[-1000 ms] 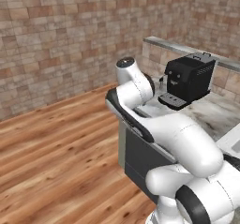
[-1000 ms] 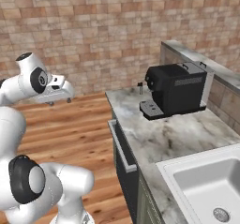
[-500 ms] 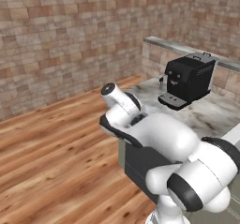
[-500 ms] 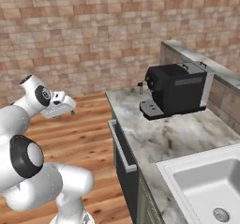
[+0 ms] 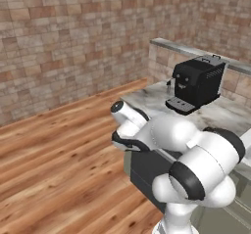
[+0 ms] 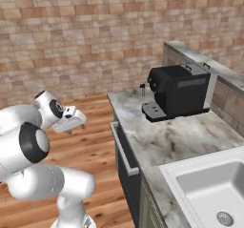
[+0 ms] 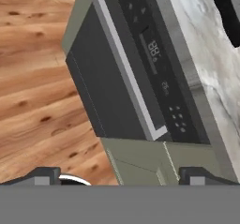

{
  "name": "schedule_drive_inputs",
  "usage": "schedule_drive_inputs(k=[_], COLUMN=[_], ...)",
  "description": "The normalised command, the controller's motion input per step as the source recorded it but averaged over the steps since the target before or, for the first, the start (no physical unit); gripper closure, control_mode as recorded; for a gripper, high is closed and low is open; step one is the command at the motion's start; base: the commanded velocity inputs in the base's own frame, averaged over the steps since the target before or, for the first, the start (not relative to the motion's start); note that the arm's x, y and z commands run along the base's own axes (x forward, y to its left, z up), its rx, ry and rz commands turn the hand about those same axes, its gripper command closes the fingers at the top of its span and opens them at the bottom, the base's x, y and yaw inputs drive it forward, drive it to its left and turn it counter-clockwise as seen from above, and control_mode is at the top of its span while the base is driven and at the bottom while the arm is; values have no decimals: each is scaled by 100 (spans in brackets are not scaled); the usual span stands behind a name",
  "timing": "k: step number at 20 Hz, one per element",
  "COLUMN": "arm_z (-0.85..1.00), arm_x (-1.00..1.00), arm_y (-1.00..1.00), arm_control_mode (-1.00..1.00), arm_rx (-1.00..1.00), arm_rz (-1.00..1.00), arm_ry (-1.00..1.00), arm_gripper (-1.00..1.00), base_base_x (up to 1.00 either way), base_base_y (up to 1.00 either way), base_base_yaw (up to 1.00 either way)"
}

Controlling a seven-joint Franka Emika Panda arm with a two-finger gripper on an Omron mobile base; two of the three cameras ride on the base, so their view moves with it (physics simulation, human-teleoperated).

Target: Open the dishwasher door and pull out the top rack.

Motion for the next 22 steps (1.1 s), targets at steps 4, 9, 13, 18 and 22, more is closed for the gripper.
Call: schedule_drive_inputs(k=[4,9,13,18,22], arm_z=[-52,-55,-56,-47,-33], arm_x=[17,16,4,7,14], arm_y=[-42,-29,-16,-19,-19], arm_control_mode=[-100,-100,-100,-100,-100], arm_rx=[0,-5,-14,-15,-12], arm_rz=[4,4,5,5,5], arm_ry=[3,0,-5,-6,-4], arm_gripper=[-100,-100,-100,-100,-100], base_base_x=[0,0,0,0,0], base_base_y=[0,0,0,0,0], base_base_yaw=[0,0,0,0,0])
